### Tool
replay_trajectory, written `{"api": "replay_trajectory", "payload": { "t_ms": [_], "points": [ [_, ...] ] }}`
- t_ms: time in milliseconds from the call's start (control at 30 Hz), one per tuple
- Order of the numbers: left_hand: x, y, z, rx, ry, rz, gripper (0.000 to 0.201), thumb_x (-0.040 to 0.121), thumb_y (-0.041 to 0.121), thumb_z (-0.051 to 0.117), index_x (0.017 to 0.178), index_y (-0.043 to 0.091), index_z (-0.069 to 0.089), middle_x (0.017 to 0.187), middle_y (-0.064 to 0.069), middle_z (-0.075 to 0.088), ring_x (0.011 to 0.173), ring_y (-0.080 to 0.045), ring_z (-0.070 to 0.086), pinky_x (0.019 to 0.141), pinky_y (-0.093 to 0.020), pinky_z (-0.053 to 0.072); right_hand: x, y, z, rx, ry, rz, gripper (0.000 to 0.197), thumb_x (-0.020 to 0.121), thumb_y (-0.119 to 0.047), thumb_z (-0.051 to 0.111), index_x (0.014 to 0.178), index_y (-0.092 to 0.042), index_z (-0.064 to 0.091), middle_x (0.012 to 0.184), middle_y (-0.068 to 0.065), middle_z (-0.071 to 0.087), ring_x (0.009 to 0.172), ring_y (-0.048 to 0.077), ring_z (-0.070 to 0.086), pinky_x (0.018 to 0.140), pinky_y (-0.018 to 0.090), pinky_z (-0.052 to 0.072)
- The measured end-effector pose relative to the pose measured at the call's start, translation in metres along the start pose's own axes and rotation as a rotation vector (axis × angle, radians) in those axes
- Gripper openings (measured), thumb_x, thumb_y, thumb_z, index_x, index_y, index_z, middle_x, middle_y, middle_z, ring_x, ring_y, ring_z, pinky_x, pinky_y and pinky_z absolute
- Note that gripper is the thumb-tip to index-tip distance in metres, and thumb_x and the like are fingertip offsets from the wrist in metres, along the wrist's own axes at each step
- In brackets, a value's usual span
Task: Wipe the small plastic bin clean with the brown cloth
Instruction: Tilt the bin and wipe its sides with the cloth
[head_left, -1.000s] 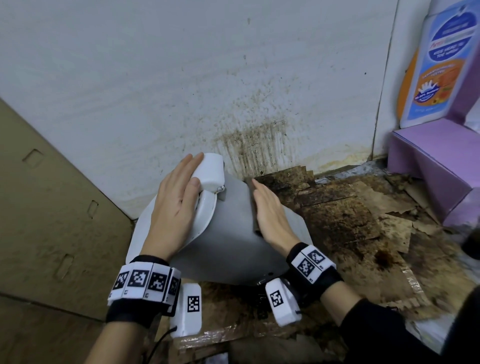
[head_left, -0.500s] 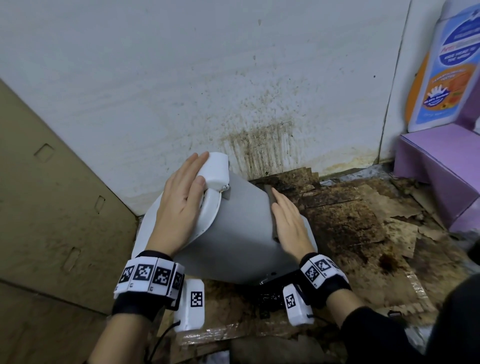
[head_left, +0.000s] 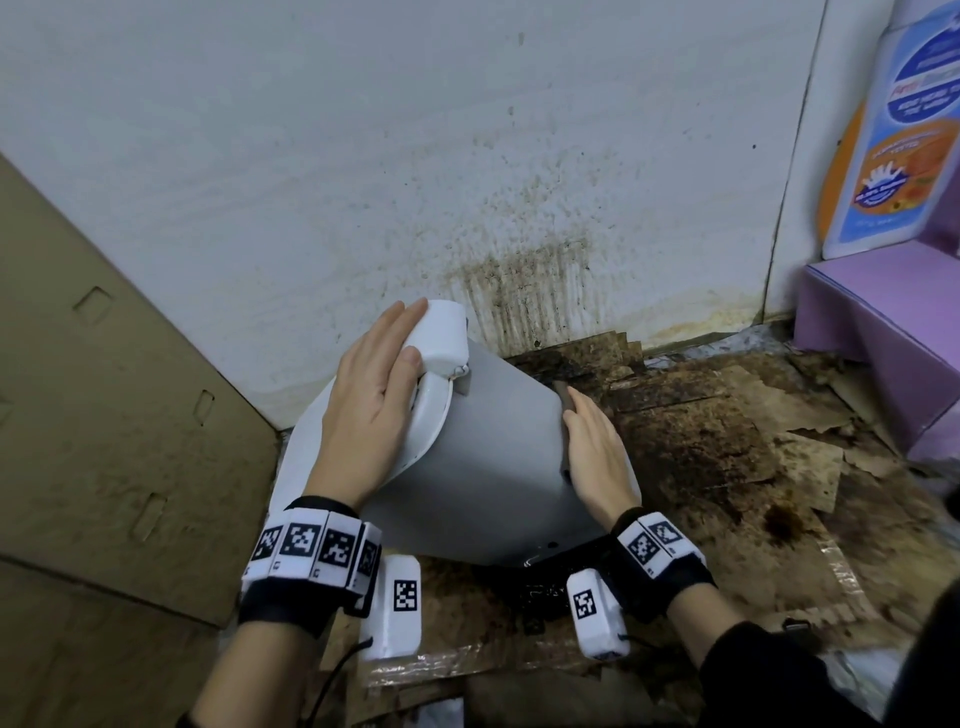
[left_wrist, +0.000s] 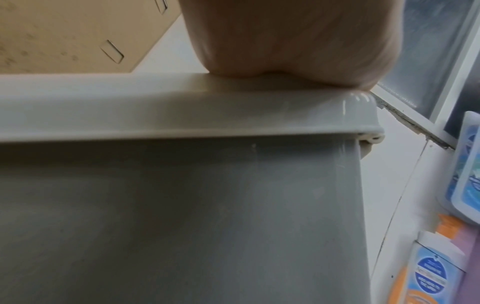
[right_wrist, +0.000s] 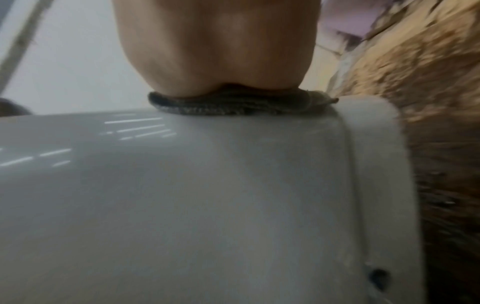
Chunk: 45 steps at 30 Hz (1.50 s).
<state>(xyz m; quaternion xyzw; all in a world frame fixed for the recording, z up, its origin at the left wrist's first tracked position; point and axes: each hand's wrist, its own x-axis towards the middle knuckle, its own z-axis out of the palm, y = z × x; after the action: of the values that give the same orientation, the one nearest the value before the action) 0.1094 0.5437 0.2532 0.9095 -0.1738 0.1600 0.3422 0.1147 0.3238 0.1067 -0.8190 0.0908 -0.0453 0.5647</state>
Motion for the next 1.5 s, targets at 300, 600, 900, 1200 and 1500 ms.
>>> {"api": "replay_trajectory", "payload": {
  "t_ms": [300,600,900,1200,1500],
  "points": [
    [-0.001,-0.002,-0.001,0.008,0.004,0.003,0.044,0.106,0.052,0.024,0.15,0.054,0.033,0.163,0.02,0.031,0.148,0.0,0.023,0.122,-0.03,0.019,-0.025,-0.077,0.028,-0.026,-0.056,-0.35,0.053,0.111,-0.033,0.022,0.164,-0.027,0.018,0.171,-0.014,0.014,0.156,0.001,0.005,0.128,0.027,0.003],
    [0.003,-0.001,-0.002,-0.005,-0.013,-0.005,0.041,0.108,0.047,0.026,0.147,0.058,0.032,0.162,0.022,0.031,0.147,0.003,0.023,0.12,-0.027,0.017,-0.018,0.002,0.014,0.005,0.056,-0.26,0.059,0.105,-0.046,0.022,0.16,-0.031,0.033,0.166,-0.017,0.029,0.153,-0.002,0.019,0.127,0.031,0.019],
    [0.003,0.002,0.001,-0.002,-0.003,0.002,0.043,0.106,0.049,0.026,0.149,0.056,0.034,0.162,0.022,0.031,0.147,0.001,0.024,0.12,-0.028,0.018,-0.017,0.054,0.004,0.08,0.159,0.098,0.057,0.106,-0.044,0.025,0.16,-0.028,0.034,0.168,-0.006,0.029,0.155,0.011,0.021,0.128,0.038,0.014],
    [0.005,0.002,0.001,0.002,0.011,-0.03,0.05,0.104,0.052,0.023,0.152,0.049,0.036,0.162,0.019,0.033,0.148,-0.002,0.025,0.123,-0.035,0.021,-0.028,-0.027,0.019,0.107,0.092,0.017,0.07,0.097,-0.053,0.015,0.162,-0.029,0.025,0.171,-0.009,0.018,0.157,0.005,0.01,0.129,0.037,0.004],
    [0.007,-0.009,0.0,-0.002,0.026,0.002,0.051,0.106,0.052,0.023,0.153,0.043,0.038,0.162,0.015,0.034,0.15,-0.006,0.028,0.124,-0.043,0.023,-0.036,-0.08,0.023,0.005,-0.086,-0.467,0.055,0.109,-0.027,0.022,0.164,-0.03,0.02,0.172,-0.012,0.012,0.154,-0.005,0.003,0.124,0.019,0.002]
  ]
}}
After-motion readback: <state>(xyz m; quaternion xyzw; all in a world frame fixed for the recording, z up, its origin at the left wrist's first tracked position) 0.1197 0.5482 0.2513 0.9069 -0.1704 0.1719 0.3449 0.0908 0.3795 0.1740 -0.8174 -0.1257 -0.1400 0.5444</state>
